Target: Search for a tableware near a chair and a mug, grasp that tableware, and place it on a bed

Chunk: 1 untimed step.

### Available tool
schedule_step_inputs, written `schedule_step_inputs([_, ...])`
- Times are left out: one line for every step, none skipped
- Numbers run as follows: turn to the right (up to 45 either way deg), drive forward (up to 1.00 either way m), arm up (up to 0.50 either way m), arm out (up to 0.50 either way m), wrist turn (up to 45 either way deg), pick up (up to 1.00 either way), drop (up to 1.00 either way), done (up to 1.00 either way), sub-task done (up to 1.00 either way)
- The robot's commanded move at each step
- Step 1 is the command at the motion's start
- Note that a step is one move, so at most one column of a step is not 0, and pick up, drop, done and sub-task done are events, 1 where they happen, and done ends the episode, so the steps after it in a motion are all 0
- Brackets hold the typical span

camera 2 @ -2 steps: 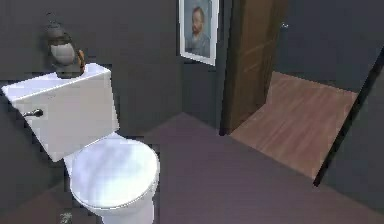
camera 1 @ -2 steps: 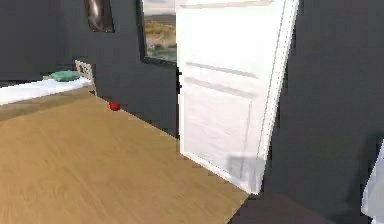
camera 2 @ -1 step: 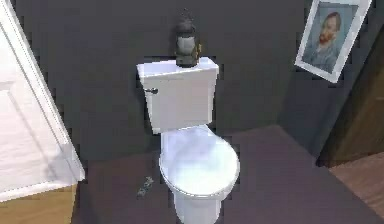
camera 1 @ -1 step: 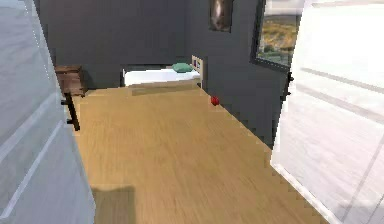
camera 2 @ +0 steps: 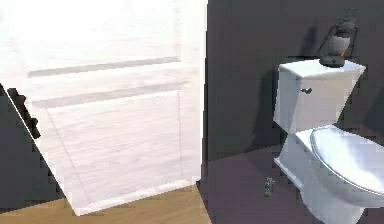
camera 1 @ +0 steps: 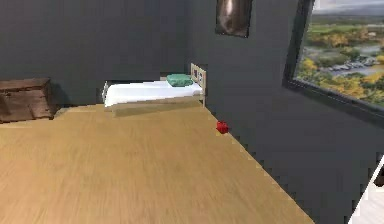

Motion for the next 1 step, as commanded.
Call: schedule_step_inputs([-15.0, 0.00, 0.00, 0.00, 0.0, 0.00, 0.00, 0.00, 0.00])
